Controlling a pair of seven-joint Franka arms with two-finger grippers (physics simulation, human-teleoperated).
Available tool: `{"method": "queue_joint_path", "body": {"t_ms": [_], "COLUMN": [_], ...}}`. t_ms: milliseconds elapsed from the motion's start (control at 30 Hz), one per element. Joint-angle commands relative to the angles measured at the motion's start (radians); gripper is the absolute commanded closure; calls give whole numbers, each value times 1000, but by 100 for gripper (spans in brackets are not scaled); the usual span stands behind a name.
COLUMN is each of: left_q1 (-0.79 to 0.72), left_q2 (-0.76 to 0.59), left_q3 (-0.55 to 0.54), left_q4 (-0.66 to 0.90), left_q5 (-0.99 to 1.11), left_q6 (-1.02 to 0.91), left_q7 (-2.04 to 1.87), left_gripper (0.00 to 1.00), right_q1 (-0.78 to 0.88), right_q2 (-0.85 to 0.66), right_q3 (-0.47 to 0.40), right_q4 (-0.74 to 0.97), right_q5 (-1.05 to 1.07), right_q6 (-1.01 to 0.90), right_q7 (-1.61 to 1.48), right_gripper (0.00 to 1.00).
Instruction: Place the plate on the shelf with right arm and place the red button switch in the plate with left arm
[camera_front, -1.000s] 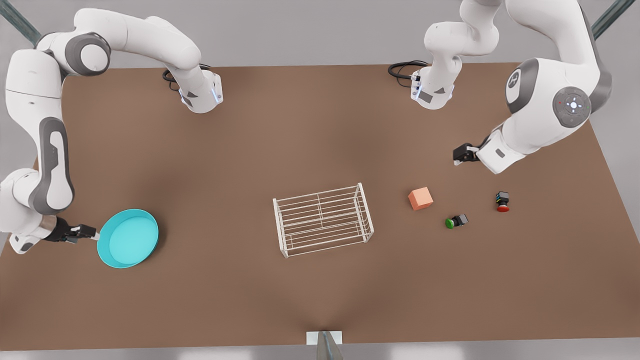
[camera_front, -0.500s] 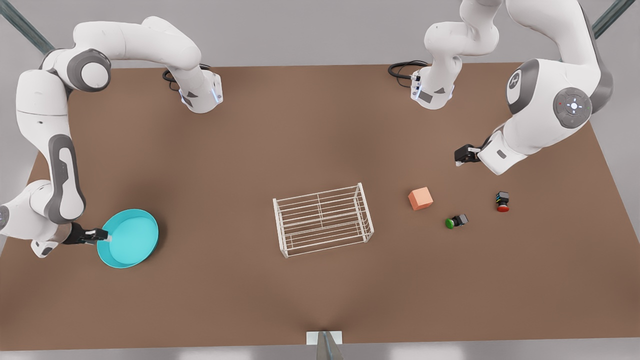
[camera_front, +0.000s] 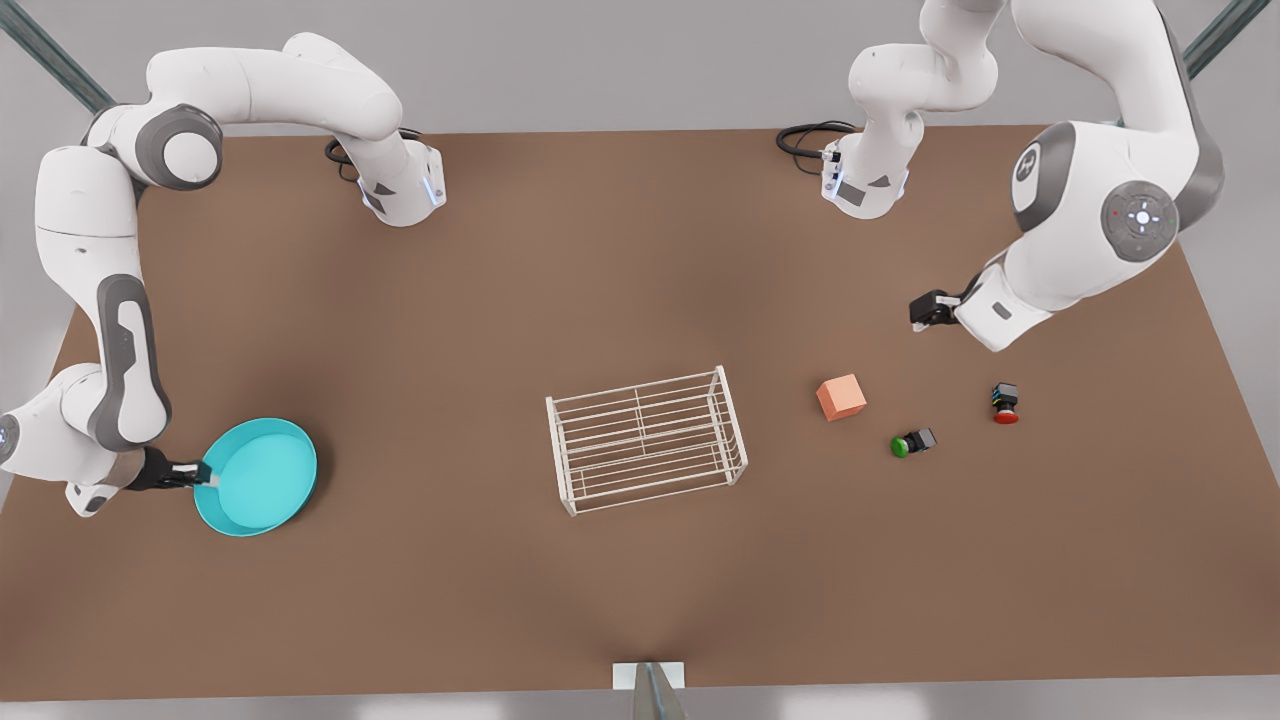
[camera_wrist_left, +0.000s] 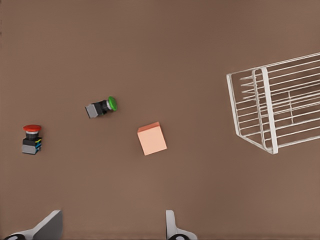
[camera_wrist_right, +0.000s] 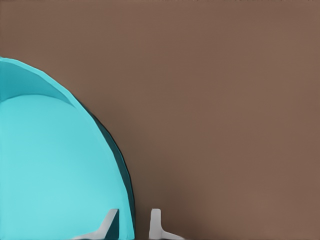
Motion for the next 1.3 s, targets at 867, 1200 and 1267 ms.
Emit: {"method": "queue_joint_path", "body": {"t_ms": [867,1200,1267], "left_q1": [-5,9,18], "left_q2": [-1,45,48], "left_q3": [-15,-34,-34], "left_q4": [-9,66,63], "left_q5": [8,43,43], "left_q6": [-17,-17,-13], "left_q7": [-91,-74,-75], "left_gripper": [0,0,0], "right_q1": [120,413,474], "right_q2": [-220,-352,-352], "right_q3": [45,45,45], "right_q4": [16,19,19], "right_q5": [293,308,310], "right_q6": [-344,-414,-414], "right_q7": [29,227,265], "right_gripper": [83,83,82]}}
